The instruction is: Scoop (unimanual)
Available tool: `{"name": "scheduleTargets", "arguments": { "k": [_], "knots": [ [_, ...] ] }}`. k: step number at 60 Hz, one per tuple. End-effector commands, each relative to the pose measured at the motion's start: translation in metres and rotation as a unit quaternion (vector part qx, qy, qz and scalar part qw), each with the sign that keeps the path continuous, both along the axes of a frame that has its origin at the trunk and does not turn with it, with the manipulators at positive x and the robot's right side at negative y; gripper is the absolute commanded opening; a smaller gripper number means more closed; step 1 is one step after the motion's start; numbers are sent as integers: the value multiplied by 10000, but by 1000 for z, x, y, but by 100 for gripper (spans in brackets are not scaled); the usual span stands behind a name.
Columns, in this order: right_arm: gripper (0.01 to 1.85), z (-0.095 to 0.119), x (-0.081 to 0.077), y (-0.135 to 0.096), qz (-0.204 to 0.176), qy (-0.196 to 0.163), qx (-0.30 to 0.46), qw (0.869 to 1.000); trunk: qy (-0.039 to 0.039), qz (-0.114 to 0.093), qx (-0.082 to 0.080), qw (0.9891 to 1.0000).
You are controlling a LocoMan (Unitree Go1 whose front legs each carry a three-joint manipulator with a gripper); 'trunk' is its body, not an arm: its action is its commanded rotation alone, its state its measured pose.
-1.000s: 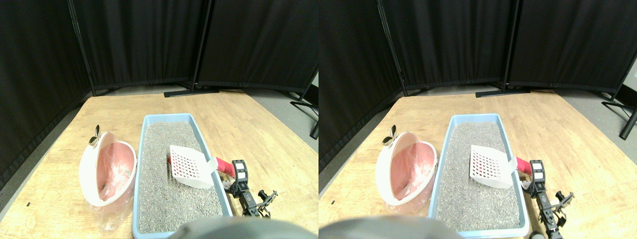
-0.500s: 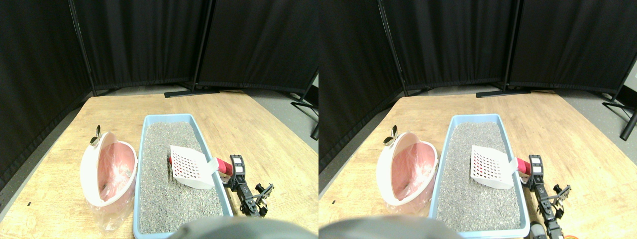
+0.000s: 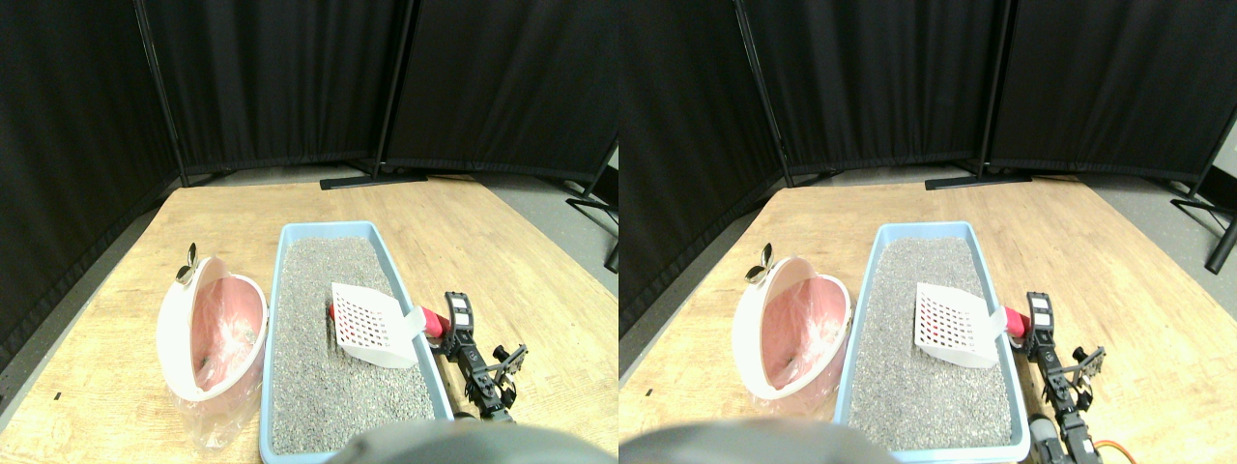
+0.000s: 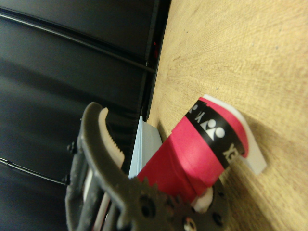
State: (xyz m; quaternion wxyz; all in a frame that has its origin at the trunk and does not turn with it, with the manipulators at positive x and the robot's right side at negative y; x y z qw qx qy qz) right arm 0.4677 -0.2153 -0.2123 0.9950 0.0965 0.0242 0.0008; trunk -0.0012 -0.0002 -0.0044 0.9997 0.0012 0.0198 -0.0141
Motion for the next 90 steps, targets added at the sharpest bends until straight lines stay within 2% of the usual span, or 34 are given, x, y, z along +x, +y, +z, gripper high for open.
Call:
{"name": "scheduleTargets", "arguments": {
  "k": [1, 18, 38, 44, 47, 48, 49, 50, 51, 52, 53, 54, 78, 85, 90],
  "knots": [
    [99, 2, 3, -1, -45, -44, 19, 10000, -2, 30, 15, 10000],
    [100, -2, 7, 0, -24, 46, 43, 10000, -2, 30, 15, 10000],
    [95, -7, 12, 2, -4, -79, 198, 9998, -21, 96, 38, 9999],
    [78, -6, 12, 2, -24, -156, 203, 9997, -21, 96, 38, 9999],
    [48, -9, 14, 1, 132, -403, 106, 9990, -28, 97, 37, 9999],
    [48, -9, 14, 1, 132, -403, 106, 9990, -28, 97, 37, 9999],
    [28, -9, 14, 0, 189, -480, 56, 9987, -28, 97, 37, 9999],
    [20, -9, 15, 0, 218, -522, 26, 9984, -28, 97, 37, 9999],
    [20, -9, 15, 0, 218, -522, 26, 9984, -28, 97, 37, 9999],
    [9, -9, 14, 0, 251, -584, -18, 9980, -28, 97, 37, 9999],
    [9, -9, 14, 0, 251, -584, -18, 9980, -28, 97, 37, 9999],
    [5, -10, 15, -1, 362, -772, -71, 9963, -28, 89, 30, 10000],
    [5, 0, 3, -7, 473, -1069, -156, 9930, -25, 78, 16, 10000],
    [5, 11, -4, -8, 531, -1184, -190, 9914, -40, 91, -6, 10000],
    [5, 28, -8, -7, 589, -1393, -191, 9883, -48, 99, -18, 9999]
  ]
}}
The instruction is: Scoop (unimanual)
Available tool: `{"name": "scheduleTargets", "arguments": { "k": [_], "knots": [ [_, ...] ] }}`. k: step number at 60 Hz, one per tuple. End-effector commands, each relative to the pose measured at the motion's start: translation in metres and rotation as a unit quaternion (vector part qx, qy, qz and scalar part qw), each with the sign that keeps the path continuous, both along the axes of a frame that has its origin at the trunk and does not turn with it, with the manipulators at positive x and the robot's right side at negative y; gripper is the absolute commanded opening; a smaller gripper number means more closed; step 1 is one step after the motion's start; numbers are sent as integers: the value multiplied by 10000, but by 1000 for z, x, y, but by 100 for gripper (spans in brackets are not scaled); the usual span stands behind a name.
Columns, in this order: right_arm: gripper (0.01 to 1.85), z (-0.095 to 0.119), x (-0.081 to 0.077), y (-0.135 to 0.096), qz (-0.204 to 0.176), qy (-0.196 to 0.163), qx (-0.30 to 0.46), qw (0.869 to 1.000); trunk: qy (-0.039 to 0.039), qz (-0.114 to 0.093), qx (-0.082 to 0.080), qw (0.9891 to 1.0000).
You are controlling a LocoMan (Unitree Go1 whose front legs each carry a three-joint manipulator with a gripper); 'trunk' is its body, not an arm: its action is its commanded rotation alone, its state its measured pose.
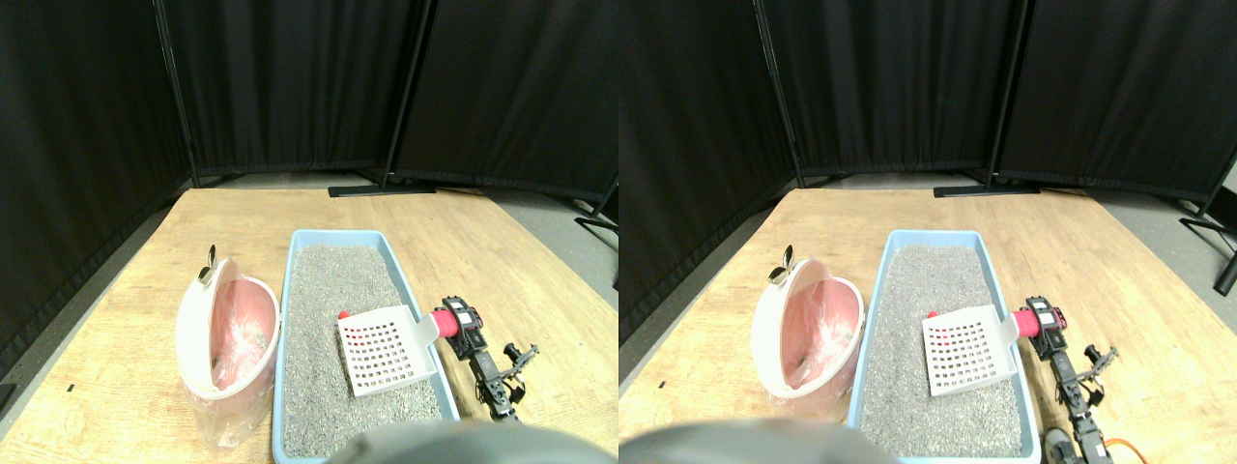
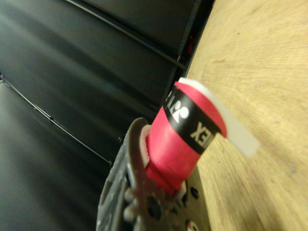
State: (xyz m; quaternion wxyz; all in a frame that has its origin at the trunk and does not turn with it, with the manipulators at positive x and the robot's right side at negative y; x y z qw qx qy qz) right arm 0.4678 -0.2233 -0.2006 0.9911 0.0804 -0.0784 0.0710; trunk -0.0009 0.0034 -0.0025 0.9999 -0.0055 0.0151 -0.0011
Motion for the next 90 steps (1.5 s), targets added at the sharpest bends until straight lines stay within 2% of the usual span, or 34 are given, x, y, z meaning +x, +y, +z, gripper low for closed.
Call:
{"name": "scheduleTargets", "arguments": {
  "k": [1, 4, 6, 7, 12, 14, 16, 17, 24, 33, 53, 72, 87, 90],
  "knots": [
    [5, 17, -8, 1, -13, -310, -34, 9995, -1, -32, 47, 10000],
    [5, 27, -10, 3, -3, -497, -21, 9988, -14, -22, 27, 10000],
    [5, 27, -10, 3, -3, -497, -21, 9988, -14, -22, 27, 10000],
    [5, 35, -11, 4, -25, -540, 25, 9985, -23, -17, 29, 10000],
    [5, 46, -12, 6, 26, -711, -17, 9975, -33, -7, 15, 10000],
    [5, 54, -12, 7, 136, -895, -45, 9959, -36, -6, 7, 10000],
    [5, 54, -12, 7, 136, -895, -45, 9959, -40, -4, -5, 10000],
    [5, 60, -13, 8, -30, -861, -131, 9962, -38, 2, -14, 10000],
    [5, 77, -7, 7, 112, -1033, -207, 9944, -23, 35, -44, 10000],
    [5, 86, -3, 6, 114, -1015, -278, 9944, -39, 48, -65, 10000],
    [5, 101, 19, 5, 278, -904, -1005, 9904, -65, 135, -140, 9998],
    [5, 107, 42, 2, 251, -810, -1910, 9779, -88, 268, -238, 9993],
    [5, 116, 52, 7, 326, -736, -2364, 9683, -117, 382, -334, 9986],
    [5, 119, 54, 10, 189, -564, -2487, 9668, -123, 424, -367, 9984]
  ]
}}
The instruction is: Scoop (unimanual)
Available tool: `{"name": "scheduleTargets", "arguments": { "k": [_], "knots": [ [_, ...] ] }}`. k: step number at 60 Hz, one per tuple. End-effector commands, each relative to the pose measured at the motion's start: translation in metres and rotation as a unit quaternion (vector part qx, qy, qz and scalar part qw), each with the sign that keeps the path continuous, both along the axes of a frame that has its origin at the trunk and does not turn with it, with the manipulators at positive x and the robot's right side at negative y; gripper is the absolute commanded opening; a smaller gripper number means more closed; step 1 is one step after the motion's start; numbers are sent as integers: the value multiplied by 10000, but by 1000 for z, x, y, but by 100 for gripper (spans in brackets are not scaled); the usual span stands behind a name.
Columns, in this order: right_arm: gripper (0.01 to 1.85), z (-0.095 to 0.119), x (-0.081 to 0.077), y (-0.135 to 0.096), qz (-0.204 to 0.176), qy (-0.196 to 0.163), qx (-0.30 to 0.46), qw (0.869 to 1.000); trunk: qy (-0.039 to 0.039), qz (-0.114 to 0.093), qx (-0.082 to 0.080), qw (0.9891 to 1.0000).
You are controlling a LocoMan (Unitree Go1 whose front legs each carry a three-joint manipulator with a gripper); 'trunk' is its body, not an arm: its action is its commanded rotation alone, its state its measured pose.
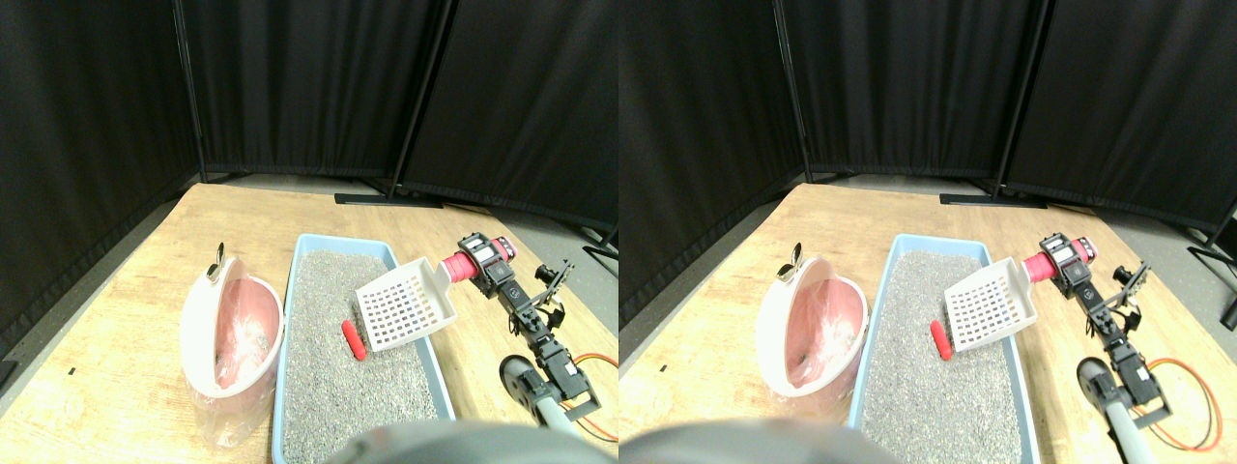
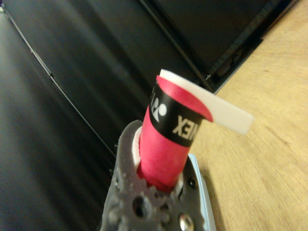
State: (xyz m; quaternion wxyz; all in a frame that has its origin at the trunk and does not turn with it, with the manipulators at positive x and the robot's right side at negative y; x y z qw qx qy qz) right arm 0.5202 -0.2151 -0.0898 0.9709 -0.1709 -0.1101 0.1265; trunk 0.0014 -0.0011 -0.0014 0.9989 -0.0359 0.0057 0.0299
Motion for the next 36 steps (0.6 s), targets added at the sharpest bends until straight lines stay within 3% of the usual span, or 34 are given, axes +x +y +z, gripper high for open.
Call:
{"name": "scheduleTargets", "arguments": {
  "k": [1, 14, 36],
  "knots": [
    [5, 9, 2, 2, -145, -48, 19, 9999, -37, 133, -84, 9999],
    [5, 18, 10, 11, -83, 60, -400, 9991, -35, 256, -174, 9995],
    [5, 14, 23, 14, 127, 215, -711, 9972, 8, 393, -262, 9989]
  ]
}}
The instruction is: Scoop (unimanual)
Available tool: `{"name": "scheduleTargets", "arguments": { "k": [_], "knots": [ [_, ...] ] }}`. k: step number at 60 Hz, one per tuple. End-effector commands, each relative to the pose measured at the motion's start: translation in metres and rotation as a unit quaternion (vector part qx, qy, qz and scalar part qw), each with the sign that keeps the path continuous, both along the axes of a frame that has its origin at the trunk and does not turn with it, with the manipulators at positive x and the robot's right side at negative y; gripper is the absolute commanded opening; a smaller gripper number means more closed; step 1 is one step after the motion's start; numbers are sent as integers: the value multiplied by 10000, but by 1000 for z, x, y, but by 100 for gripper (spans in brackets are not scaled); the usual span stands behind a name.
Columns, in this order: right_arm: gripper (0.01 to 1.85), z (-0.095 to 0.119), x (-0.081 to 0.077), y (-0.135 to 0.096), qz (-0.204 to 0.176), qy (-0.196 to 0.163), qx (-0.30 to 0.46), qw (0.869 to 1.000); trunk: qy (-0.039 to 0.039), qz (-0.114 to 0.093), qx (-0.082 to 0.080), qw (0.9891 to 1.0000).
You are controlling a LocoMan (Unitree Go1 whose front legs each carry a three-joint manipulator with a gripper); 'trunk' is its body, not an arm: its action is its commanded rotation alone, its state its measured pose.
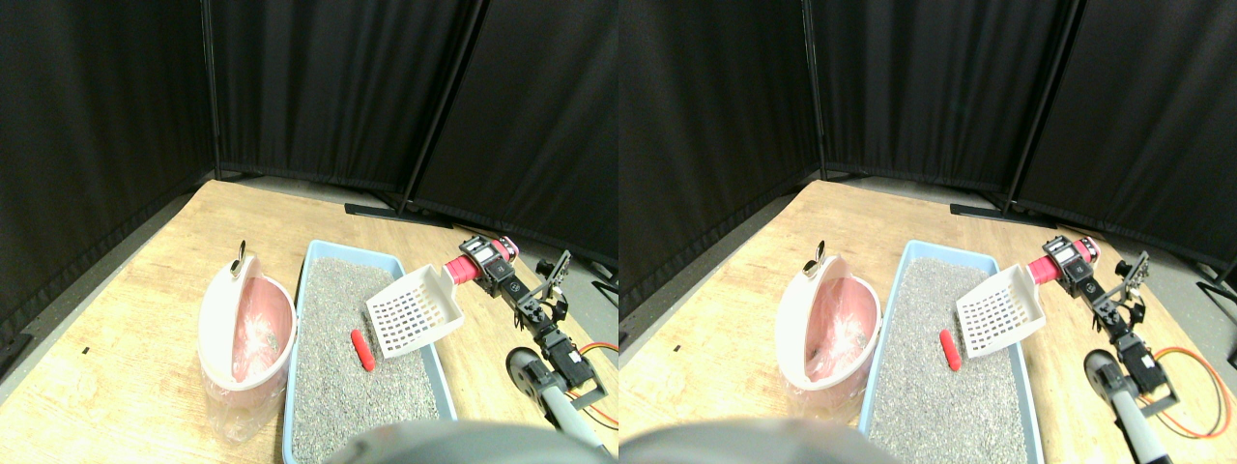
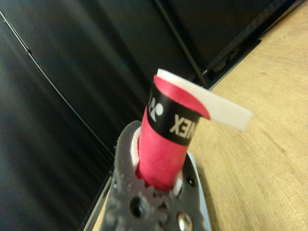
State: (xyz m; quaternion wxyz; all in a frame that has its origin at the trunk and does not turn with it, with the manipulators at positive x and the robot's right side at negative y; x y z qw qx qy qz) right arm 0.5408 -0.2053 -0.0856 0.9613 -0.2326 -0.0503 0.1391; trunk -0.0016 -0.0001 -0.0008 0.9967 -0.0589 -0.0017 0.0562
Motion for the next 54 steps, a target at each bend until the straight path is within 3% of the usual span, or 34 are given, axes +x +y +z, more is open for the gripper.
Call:
{"name": "scheduleTargets", "arguments": {
  "k": [1, 9, 39, 54],
  "knots": [
    [5, 10, 2, 4, 183, -286, 2, 9994, 82, 124, -38, 9999],
    [5, 10, 6, 4, 181, -255, -170, 9994, 93, 150, -61, 9998],
    [5, 13, 11, 6, 905, -662, -639, 9916, 114, 192, -69, 9997],
    [5, -2, 8, 13, 905, -472, -754, 9919, 108, 203, -77, 9997]
  ]
}}
